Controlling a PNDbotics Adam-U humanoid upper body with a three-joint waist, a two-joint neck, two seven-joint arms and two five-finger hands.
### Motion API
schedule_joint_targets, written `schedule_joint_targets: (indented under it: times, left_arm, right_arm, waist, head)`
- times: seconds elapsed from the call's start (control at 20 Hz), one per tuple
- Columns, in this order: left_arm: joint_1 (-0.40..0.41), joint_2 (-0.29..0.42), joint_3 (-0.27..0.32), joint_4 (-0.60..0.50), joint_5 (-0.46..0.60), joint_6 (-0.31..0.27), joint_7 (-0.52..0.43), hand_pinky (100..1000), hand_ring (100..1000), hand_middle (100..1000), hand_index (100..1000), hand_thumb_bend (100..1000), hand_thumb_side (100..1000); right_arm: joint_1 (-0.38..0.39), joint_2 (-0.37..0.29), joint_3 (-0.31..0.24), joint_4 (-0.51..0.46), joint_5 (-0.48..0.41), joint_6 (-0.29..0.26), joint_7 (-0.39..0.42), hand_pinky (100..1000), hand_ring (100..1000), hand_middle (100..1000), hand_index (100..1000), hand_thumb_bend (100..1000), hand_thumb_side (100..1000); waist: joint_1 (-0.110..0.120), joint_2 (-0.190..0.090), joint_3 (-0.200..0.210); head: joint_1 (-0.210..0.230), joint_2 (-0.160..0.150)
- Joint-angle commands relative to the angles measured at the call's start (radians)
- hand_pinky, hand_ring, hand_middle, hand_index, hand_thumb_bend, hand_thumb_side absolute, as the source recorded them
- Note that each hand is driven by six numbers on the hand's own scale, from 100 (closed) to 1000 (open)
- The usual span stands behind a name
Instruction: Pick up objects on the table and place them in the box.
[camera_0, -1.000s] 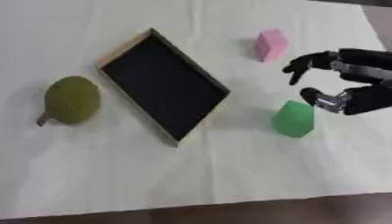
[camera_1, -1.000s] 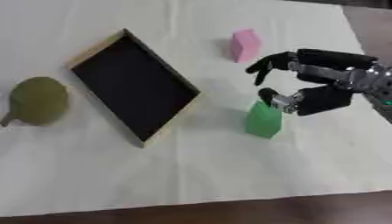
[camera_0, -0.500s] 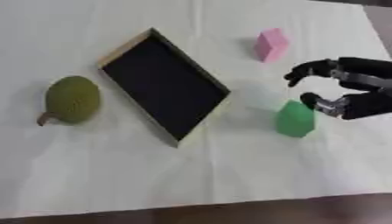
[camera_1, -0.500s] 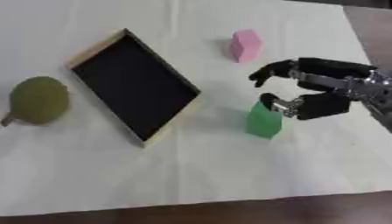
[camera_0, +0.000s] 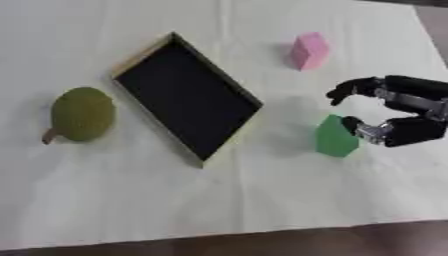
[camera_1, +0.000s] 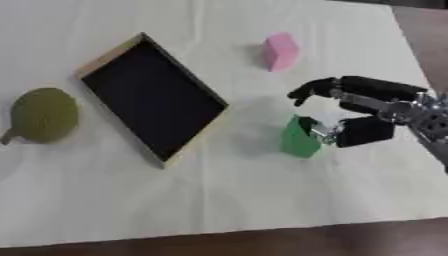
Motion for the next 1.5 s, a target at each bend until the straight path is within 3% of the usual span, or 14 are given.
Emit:
schedule_joint_targets:
  times: [0.05, 0.35, 0.5, 0.55, 0.9, 1.1, 1.25, 1.5]
  left_arm:
    - [-0.01, 0.016, 0.005, -0.017, 0.002, 0.002, -0.001, 689, 784, 794, 818, 100, 645]
    - [-0.01, 0.015, 0.006, -0.017, 0.002, 0.002, -0.002, 689, 784, 794, 818, 100, 643]
    - [-0.01, 0.015, 0.006, -0.017, 0.002, 0.002, -0.003, 689, 785, 794, 817, 100, 644]
    - [-0.01, 0.015, 0.006, -0.017, 0.002, 0.002, -0.003, 689, 785, 794, 817, 100, 643]
    - [-0.011, 0.015, 0.006, -0.017, 0.004, 0.002, -0.003, 688, 785, 791, 817, 100, 644]
    - [-0.011, 0.014, 0.006, -0.017, 0.004, 0.002, -0.003, 689, 785, 791, 817, 100, 644]
    - [-0.011, 0.014, 0.005, -0.017, 0.004, 0.002, -0.004, 688, 785, 790, 817, 100, 644]
    - [-0.012, 0.013, 0.005, -0.017, 0.005, 0.002, -0.006, 688, 785, 790, 816, 100, 645]
  right_arm:
    - [-0.004, -0.011, -0.023, 0.0, 0.015, -0.013, -0.007, 1000, 1000, 798, 946, 100, 660]
    - [0.003, 0.008, -0.029, 0.008, 0.026, -0.031, -0.007, 1000, 1000, 802, 946, 100, 644]
    - [0.005, 0.013, -0.03, 0.013, 0.04, -0.04, -0.001, 1000, 1000, 804, 946, 100, 603]
    - [0.006, 0.014, -0.031, 0.016, 0.046, -0.043, 0.0, 1000, 1000, 804, 946, 100, 549]
    - [0.01, 0.028, -0.033, 0.032, 0.089, -0.048, -0.002, 1000, 1000, 805, 945, 100, 463]
    - [0.014, 0.035, -0.035, 0.042, 0.103, -0.043, -0.008, 1000, 1000, 806, 947, 100, 539]
    - [0.018, 0.042, -0.035, 0.056, 0.111, -0.041, -0.008, 1000, 1000, 813, 955, 100, 656]
    - [0.019, 0.048, -0.036, 0.066, 0.125, -0.046, -0.006, 1000, 1000, 810, 955, 100, 668]
  waist:
    - [0.005, -0.017, 0.0]
    - [0.006, -0.017, -0.001]
    - [0.006, -0.017, -0.001]
    - [0.006, -0.017, -0.001]
    - [0.007, -0.016, -0.001]
    - [0.007, -0.016, 0.0]
    - [0.008, -0.015, 0.0]
    - [0.008, -0.015, 0.001]
  head:
    - [0.002, 0.002]
    - [0.003, 0.0]
    - [0.004, 0.0]
    - [0.004, 0.001]
    - [0.004, 0.0]
    - [0.004, -0.001]
    - [0.003, -0.002]
    - [0.004, -0.003]
